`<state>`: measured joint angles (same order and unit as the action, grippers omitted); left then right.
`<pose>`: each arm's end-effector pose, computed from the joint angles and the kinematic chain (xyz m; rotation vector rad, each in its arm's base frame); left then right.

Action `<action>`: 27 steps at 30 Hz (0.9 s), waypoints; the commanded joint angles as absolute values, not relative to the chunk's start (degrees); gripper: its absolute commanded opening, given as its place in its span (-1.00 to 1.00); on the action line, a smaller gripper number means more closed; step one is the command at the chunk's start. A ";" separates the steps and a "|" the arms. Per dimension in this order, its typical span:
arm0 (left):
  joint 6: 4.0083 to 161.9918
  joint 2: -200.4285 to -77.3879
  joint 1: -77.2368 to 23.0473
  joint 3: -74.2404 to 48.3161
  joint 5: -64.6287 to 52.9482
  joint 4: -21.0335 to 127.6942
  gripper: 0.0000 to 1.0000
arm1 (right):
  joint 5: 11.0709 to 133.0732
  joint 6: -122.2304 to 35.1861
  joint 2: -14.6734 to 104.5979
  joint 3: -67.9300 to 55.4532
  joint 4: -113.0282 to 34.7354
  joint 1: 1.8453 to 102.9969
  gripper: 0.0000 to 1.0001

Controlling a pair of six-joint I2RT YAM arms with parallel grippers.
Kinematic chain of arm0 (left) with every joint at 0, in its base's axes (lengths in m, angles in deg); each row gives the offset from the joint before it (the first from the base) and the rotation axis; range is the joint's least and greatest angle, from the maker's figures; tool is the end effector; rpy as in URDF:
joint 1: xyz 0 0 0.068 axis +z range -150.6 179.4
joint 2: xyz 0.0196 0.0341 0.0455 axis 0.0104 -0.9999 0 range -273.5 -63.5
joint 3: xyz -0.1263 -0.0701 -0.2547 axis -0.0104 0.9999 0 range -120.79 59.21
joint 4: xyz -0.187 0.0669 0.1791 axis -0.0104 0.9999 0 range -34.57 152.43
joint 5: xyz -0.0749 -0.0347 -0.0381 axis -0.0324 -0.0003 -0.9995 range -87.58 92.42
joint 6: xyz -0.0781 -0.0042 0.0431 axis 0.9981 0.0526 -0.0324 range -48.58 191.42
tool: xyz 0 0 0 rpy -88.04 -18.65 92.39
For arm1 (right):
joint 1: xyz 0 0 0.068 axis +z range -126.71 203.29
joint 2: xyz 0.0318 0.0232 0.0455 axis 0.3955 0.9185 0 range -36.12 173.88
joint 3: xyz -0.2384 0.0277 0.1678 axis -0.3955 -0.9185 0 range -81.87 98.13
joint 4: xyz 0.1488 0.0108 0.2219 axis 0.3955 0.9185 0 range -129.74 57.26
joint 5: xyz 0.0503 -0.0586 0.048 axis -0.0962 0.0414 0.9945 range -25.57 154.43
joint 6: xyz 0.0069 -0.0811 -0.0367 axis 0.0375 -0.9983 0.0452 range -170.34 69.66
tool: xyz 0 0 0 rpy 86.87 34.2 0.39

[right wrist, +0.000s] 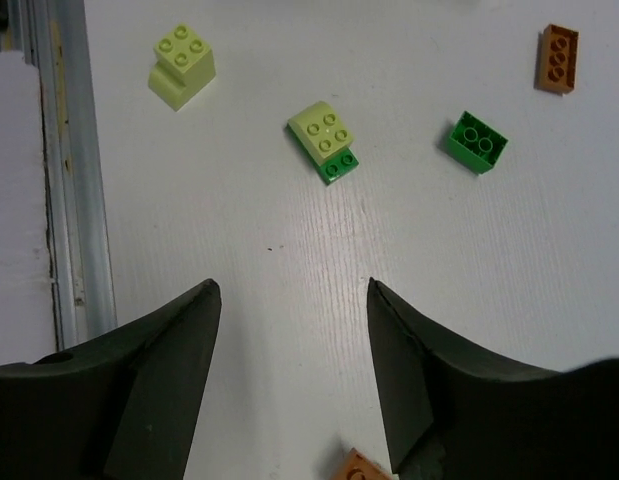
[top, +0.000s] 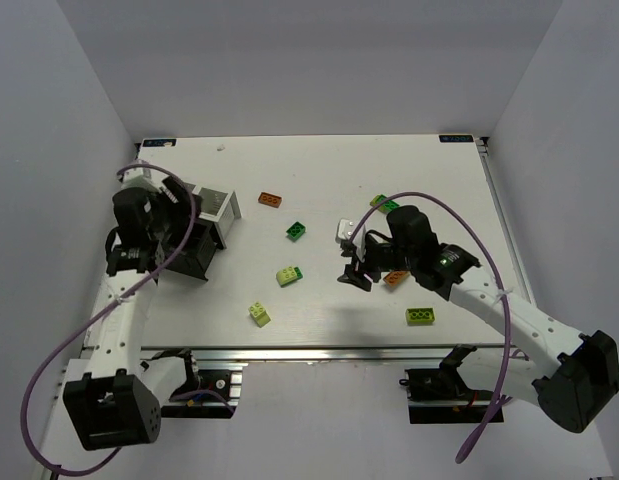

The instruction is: Sort the legos into containers by color

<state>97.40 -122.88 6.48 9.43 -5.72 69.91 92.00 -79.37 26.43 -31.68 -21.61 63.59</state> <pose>0.2716 0.0224 0.3133 -0.4810 1.9453 -0.3537 0.1835 0.2037 0.2975 -1.4202 1.5418 0.6232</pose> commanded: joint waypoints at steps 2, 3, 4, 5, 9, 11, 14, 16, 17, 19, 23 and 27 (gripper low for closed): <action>98.14 -121.95 -2.15 12.36 -20.34 62.29 0.58 | 96.94 -93.37 29.17 -33.09 -22.34 64.25 0.44; 98.05 -122.04 -3.74 13.14 -19.99 61.59 0.60 | 97.47 -97.06 31.10 -33.35 -22.60 64.25 0.52; 98.05 -122.21 -6.20 13.59 -19.21 61.24 0.61 | 97.65 -105.01 32.25 -33.79 -23.30 64.25 0.52; 97.88 -122.30 -7.00 14.03 -19.37 60.97 0.61 | 97.74 -108.83 33.48 -34.67 -24.35 64.16 0.55; 95.34 -121.51 -8.07 16.40 -19.99 61.31 0.62 | 99.23 -129.75 45.13 -30.23 -22.79 64.08 0.73; 94.28 -119.68 -8.07 16.49 -19.55 62.37 0.62 | 99.50 -135.58 51.04 -24.34 -17.61 63.90 0.79; 94.36 -116.17 -8.42 18.07 -19.46 61.77 0.62 | 98.10 -139.44 63.96 -9.14 -8.76 63.90 0.79; 94.27 -114.31 -8.59 18.25 -18.50 62.02 0.62 | 96.52 -142.08 71.79 -0.07 -4.61 63.90 0.79; 94.10 -113.43 -8.51 18.25 -16.84 62.37 0.62 | 94.77 -144.01 74.07 2.48 -3.63 63.90 0.79; 93.48 -111.23 -8.68 18.16 -15.69 63.25 0.62 | 93.35 -145.34 80.14 10.36 -1.17 63.81 0.79; 93.13 -108.59 -8.68 18.25 -15.07 63.61 0.62 | 94.05 -146.93 87.97 21.10 5.16 63.02 0.77; 92.95 -108.06 -8.68 18.08 -13.93 64.05 0.62 | 94.58 -148.16 93.33 28.33 8.15 62.06 0.75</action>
